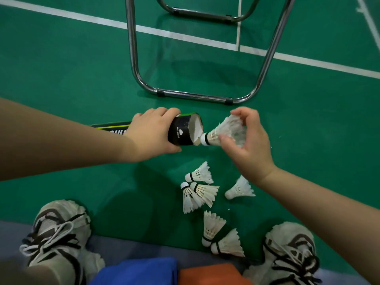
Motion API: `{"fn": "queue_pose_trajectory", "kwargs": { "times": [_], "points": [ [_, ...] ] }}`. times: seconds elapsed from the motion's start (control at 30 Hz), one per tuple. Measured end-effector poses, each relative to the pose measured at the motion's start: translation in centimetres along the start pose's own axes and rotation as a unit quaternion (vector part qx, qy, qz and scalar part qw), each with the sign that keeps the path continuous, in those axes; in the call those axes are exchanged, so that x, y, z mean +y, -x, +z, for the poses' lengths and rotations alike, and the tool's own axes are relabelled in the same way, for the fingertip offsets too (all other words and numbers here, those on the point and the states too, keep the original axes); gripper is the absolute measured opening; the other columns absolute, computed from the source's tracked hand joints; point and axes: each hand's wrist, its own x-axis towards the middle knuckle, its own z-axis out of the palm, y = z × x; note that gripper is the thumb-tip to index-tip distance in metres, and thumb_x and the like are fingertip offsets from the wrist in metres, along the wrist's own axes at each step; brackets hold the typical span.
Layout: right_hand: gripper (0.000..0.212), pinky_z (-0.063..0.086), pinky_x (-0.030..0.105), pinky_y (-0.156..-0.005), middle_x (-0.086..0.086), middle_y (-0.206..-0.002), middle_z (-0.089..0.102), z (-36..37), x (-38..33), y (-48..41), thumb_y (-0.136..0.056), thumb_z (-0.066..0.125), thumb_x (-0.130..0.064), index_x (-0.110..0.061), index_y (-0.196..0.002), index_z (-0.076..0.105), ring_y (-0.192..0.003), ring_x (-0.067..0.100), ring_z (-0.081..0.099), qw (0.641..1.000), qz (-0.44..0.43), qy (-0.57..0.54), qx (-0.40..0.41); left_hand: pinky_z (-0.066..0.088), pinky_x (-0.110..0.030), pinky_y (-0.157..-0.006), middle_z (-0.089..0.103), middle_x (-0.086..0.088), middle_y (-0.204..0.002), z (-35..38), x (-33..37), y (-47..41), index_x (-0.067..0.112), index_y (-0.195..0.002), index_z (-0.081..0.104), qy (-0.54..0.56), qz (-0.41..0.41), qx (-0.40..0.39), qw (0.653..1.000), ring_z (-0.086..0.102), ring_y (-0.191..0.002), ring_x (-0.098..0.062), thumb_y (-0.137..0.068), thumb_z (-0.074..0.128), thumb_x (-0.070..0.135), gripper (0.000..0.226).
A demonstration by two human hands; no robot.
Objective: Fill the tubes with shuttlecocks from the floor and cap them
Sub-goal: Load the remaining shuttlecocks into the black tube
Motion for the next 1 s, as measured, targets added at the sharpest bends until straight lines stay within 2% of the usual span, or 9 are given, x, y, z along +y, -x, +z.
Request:
{"fn": "queue_pose_trajectory", "kwargs": {
  "times": [0.13, 0.27, 0.37, 0.47, 0.6, 0.67, 0.8, 0.9, 1.0],
  "points": [
    [0.052, 0.043, 0.033, -0.082, -0.002, -0.104, 0.049, 1.4, 0.4, -0.3, -0.073, 0.053, -0.042, -0.014, -0.116, 0.045, -0.093, 0.020, 0.052, 1.000, 0.022, -0.009, 0.015, 0.035, -0.041, -0.087, 0.051, -0.002, -0.116, 1.4, 1.6, -0.8, 0.025, -0.125, 0.039, 0.002, -0.007, 0.003, 1.000, 0.046, -0.108, -0.027, -0.061, 0.074, 0.048, 0.077],
    [0.070, 0.030, 0.020, -0.095, 0.003, -0.120, 0.044, 3.8, 0.3, 0.3, -0.079, 0.037, -0.052, -0.006, -0.131, 0.040, -0.112, 0.016, 0.043, 0.997, 0.071, -0.024, -0.005, 0.033, -0.041, -0.087, 0.052, -0.002, -0.117, 2.1, 2.6, -1.5, 0.026, -0.124, 0.041, 0.020, -0.027, 0.024, 0.999, 0.046, -0.109, -0.027, -0.060, 0.073, 0.047, 0.075],
    [0.080, 0.014, 0.021, -0.109, 0.005, -0.148, 0.032, 5.4, 0.0, 0.8, -0.081, 0.027, -0.058, -0.009, -0.144, 0.025, -0.137, 0.015, 0.023, 0.994, 0.090, -0.032, -0.045, 0.033, -0.041, -0.088, 0.051, -0.005, -0.118, 2.1, 3.2, -2.0, 0.024, -0.126, 0.041, 0.036, -0.043, 0.044, 0.997, 0.045, -0.109, -0.029, -0.067, 0.068, 0.042, 0.067],
    [0.075, 0.009, 0.030, -0.116, -0.002, -0.155, 0.020, 6.3, -0.3, 1.5, -0.084, 0.032, -0.055, -0.017, -0.147, 0.020, -0.143, 0.010, 0.009, 0.991, 0.107, -0.037, -0.074, 0.032, -0.042, -0.089, 0.051, -0.006, -0.119, 2.1, 3.4, -1.9, 0.023, -0.127, 0.040, 0.037, -0.045, 0.042, 0.997, 0.045, -0.110, -0.030, -0.069, 0.066, 0.037, 0.065],
    [0.057, 0.031, 0.043, -0.105, -0.001, -0.129, 0.056, 5.4, 0.2, 1.2, -0.079, 0.035, -0.049, -0.014, -0.114, 0.062, -0.122, 0.016, 0.042, 0.998, 0.066, -0.004, -0.023, 0.032, -0.042, -0.088, 0.052, -0.004, -0.116, 2.0, 3.2, -1.4, 0.023, -0.124, 0.043, 0.033, -0.036, 0.043, 0.998, 0.046, -0.108, -0.030, -0.064, 0.070, 0.040, 0.069],
    [0.057, 0.030, 0.041, -0.102, -0.003, -0.112, 0.063, 4.9, 0.2, 0.4, -0.074, 0.034, -0.053, -0.014, -0.101, 0.066, -0.115, 0.015, 0.042, 0.994, 0.065, 0.032, -0.078, 0.032, -0.043, -0.088, 0.052, -0.005, -0.117, 2.0, 3.3, -1.3, 0.023, -0.125, 0.042, 0.028, -0.033, 0.037, 0.998, 0.045, -0.108, -0.030, -0.064, 0.069, 0.037, 0.068],
    [0.041, 0.025, 0.035, -0.098, -0.010, -0.091, 0.055, 4.7, 0.6, -0.4, -0.075, 0.043, -0.048, -0.017, -0.091, 0.063, -0.107, 0.011, 0.039, 0.980, 0.061, 0.051, -0.182, 0.032, -0.043, -0.090, 0.051, -0.006, -0.118, 2.7, 3.3, -1.2, 0.022, -0.126, 0.042, 0.025, -0.031, 0.030, 0.999, 0.045, -0.109, -0.030, -0.066, 0.066, 0.033, 0.066],
    [0.027, 0.040, 0.042, -0.084, -0.017, -0.078, 0.050, 4.6, 1.8, -0.1, -0.081, 0.043, -0.041, -0.020, -0.079, 0.059, -0.087, 0.012, 0.045, 0.999, -0.023, -0.014, -0.025, 0.032, -0.042, -0.088, 0.053, -0.003, -0.114, 2.8, 3.2, -1.3, 0.024, -0.123, 0.044, 0.029, -0.036, 0.037, 0.998, 0.046, -0.107, -0.029, -0.062, 0.070, 0.042, 0.069],
    [0.027, 0.045, 0.041, -0.084, -0.012, -0.092, 0.054, 5.0, 4.0, 0.0, -0.082, 0.044, -0.037, -0.019, -0.098, 0.057, -0.090, 0.013, 0.052, 0.985, 0.050, -0.112, 0.123, 0.032, -0.042, -0.088, 0.053, -0.001, -0.113, 2.7, 3.1, -1.6, 0.026, -0.122, 0.043, 0.032, -0.038, 0.043, 0.998, 0.046, -0.106, -0.027, -0.060, 0.073, 0.045, 0.072]
  ]
}}
